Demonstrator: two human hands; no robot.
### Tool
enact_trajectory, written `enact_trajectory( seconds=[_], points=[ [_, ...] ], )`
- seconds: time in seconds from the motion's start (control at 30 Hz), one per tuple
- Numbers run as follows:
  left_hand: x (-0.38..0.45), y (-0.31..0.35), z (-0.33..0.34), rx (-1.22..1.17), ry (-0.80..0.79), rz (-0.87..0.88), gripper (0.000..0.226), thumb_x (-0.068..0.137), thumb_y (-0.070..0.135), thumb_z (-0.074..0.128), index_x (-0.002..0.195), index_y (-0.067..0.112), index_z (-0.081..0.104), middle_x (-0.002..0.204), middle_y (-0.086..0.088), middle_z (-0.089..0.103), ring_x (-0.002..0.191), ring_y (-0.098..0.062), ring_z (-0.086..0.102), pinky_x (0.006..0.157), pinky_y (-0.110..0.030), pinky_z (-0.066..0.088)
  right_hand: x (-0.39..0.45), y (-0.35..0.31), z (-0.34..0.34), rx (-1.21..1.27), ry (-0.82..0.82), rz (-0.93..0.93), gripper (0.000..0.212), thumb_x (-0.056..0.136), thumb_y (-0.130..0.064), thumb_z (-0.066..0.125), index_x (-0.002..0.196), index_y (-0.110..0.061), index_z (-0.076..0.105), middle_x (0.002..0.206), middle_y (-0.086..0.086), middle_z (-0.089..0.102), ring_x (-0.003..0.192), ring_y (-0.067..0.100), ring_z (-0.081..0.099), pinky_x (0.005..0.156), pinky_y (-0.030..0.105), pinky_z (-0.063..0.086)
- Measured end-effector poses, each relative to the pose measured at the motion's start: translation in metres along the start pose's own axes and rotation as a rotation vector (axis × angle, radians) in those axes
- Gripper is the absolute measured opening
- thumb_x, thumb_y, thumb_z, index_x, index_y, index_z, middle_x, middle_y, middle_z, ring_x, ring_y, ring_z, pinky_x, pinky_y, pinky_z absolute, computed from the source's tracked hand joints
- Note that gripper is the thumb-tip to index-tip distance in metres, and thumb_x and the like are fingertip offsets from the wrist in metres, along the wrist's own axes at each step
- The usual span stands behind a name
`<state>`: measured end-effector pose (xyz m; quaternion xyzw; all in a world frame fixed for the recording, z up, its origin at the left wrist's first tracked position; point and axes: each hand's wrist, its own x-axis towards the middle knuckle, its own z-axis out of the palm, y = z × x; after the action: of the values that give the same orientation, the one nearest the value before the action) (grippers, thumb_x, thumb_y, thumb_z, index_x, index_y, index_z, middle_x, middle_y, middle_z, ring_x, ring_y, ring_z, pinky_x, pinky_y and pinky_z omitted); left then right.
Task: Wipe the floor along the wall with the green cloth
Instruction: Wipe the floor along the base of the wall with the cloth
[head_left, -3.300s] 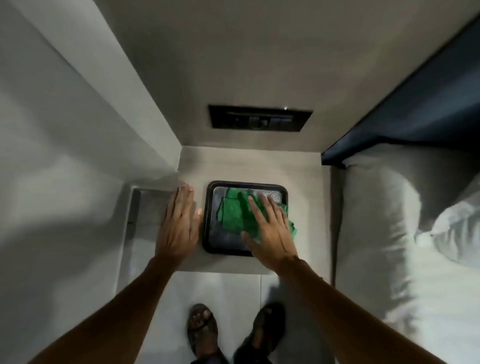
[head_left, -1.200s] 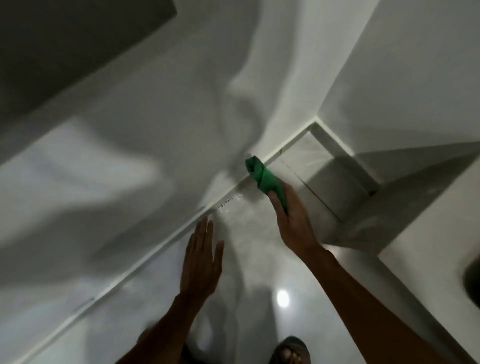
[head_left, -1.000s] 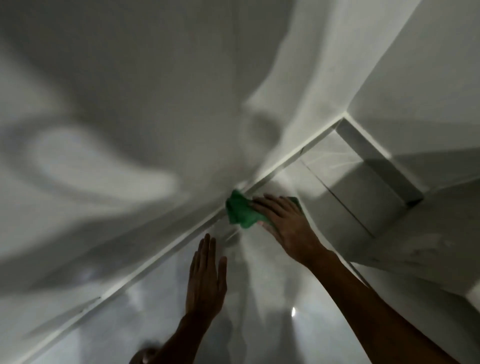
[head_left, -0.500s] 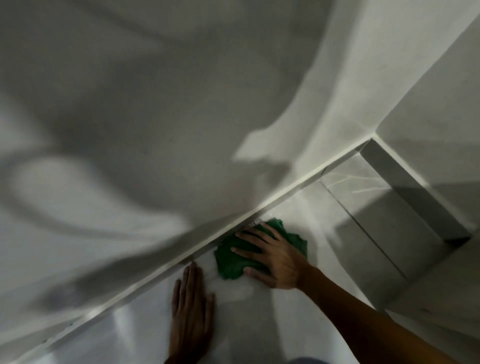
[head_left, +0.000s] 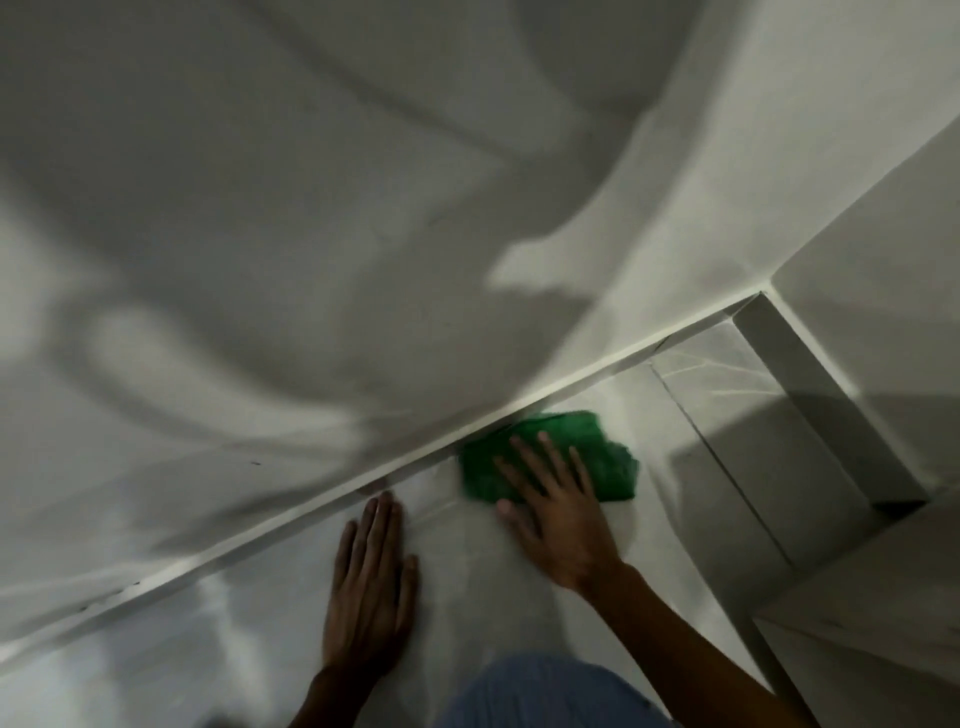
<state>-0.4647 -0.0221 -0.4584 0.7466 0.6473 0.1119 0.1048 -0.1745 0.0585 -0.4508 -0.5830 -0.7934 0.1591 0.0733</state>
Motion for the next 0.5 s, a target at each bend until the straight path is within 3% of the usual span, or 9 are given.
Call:
enact_trajectory(
  seconds=[0.23, 0.33, 0.4, 0.5],
  points=[
    [0.000, 0.002, 0.000, -0.023, 0.009, -0.017, 0.069, 0.108, 0.032, 0.042, 0.172, 0.009, 0.028, 0.182, -0.007, 0.023, 0.170, -0.020, 0.017, 0.138, -0.045, 0.014, 0.015, -0.024, 0.005, 0.087, 0.127, 0.258, 0.058, 0.108, -0.060, 0.040, 0.156, -0.031, 0.056, 0.179, 0.004, 0.031, 0.169, 0.038, 0.010, 0.135, 0.063, 0.001],
    [0.000, 0.003, 0.000, -0.018, 0.013, -0.014, 0.067, 0.109, 0.030, 0.040, 0.171, 0.008, 0.030, 0.182, -0.008, 0.025, 0.170, -0.021, 0.019, 0.138, -0.045, 0.014, 0.011, -0.060, 0.018, 0.136, 0.167, 0.159, 0.049, 0.105, -0.056, 0.053, 0.146, -0.034, 0.066, 0.173, 0.007, 0.043, 0.166, 0.039, 0.024, 0.134, 0.066, 0.008],
    [-0.002, 0.001, 0.001, -0.022, 0.030, -0.029, 0.065, 0.109, 0.029, 0.039, 0.169, 0.005, 0.033, 0.180, -0.011, 0.029, 0.169, -0.022, 0.022, 0.139, -0.044, 0.013, 0.009, -0.078, 0.027, 0.160, 0.152, 0.076, 0.046, 0.103, -0.053, 0.060, 0.145, -0.036, 0.068, 0.169, 0.005, 0.047, 0.167, 0.035, 0.024, 0.133, 0.067, 0.013],
    [-0.003, -0.001, 0.001, -0.037, 0.054, -0.049, 0.064, 0.109, 0.028, 0.039, 0.168, 0.002, 0.035, 0.178, -0.013, 0.033, 0.169, -0.024, 0.024, 0.139, -0.042, 0.011, 0.009, -0.065, 0.020, 0.106, 0.089, -0.075, 0.047, 0.108, -0.050, 0.051, 0.154, -0.040, 0.057, 0.174, 0.000, 0.041, 0.169, 0.030, 0.018, 0.134, 0.065, 0.013]
  ],
)
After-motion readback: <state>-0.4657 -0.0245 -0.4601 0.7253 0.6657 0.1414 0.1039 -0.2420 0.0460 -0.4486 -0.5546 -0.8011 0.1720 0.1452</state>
